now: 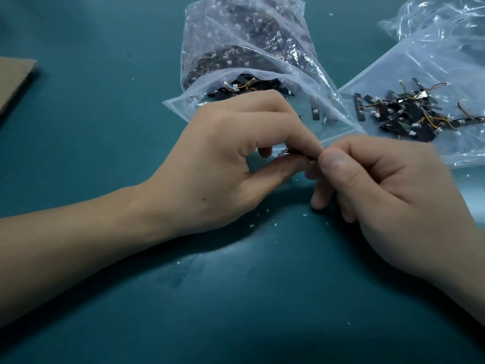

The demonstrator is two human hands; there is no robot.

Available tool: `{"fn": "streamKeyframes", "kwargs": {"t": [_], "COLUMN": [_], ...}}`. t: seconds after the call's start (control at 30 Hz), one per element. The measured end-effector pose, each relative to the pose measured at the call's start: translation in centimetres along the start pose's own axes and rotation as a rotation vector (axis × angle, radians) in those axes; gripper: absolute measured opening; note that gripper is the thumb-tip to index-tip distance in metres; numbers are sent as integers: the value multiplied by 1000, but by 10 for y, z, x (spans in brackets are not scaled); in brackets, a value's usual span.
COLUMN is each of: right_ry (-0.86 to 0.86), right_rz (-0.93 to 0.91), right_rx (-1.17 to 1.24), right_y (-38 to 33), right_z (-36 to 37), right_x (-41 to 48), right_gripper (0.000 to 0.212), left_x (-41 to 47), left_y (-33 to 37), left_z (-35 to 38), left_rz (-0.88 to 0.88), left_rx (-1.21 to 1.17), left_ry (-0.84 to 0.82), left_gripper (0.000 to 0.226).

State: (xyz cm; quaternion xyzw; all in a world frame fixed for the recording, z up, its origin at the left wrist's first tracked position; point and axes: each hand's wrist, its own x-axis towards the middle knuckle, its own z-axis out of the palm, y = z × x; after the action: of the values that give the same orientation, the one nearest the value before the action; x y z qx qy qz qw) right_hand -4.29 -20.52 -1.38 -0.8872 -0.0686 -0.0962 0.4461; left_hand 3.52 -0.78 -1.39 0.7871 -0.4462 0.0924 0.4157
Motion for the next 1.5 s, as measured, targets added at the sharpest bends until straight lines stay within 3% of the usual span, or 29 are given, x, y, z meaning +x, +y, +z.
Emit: {"fn": "streamKeyframes", "kwargs": {"t": [0.13, 0.33, 0.6, 0.87, 1.5], "right_ry": [25, 28, 29, -12, -64], "right_rz": [25, 23, -11, -60, -59], "right_rx": [30, 34, -95, -152, -170], "right_y": [1, -2, -3, -2, 0], "right_z": [-1, 0, 1, -2, -2], "right_x": [1, -1, 0, -1, -1], "right_gripper": [29, 29, 31, 30, 30], "left_x": [0, 1, -2, -1, 1], "left_y": [1, 2, 2, 3, 6], "left_z": [-1, -1, 1, 1, -3], "left_rz": [-105, -201, -168, -209, -231], "left_rx": [-25, -125, -44, -38, -62], "left_ry": [-20, -55, -5, -143, -194], "left_gripper": [23, 10, 18, 16, 15]}}
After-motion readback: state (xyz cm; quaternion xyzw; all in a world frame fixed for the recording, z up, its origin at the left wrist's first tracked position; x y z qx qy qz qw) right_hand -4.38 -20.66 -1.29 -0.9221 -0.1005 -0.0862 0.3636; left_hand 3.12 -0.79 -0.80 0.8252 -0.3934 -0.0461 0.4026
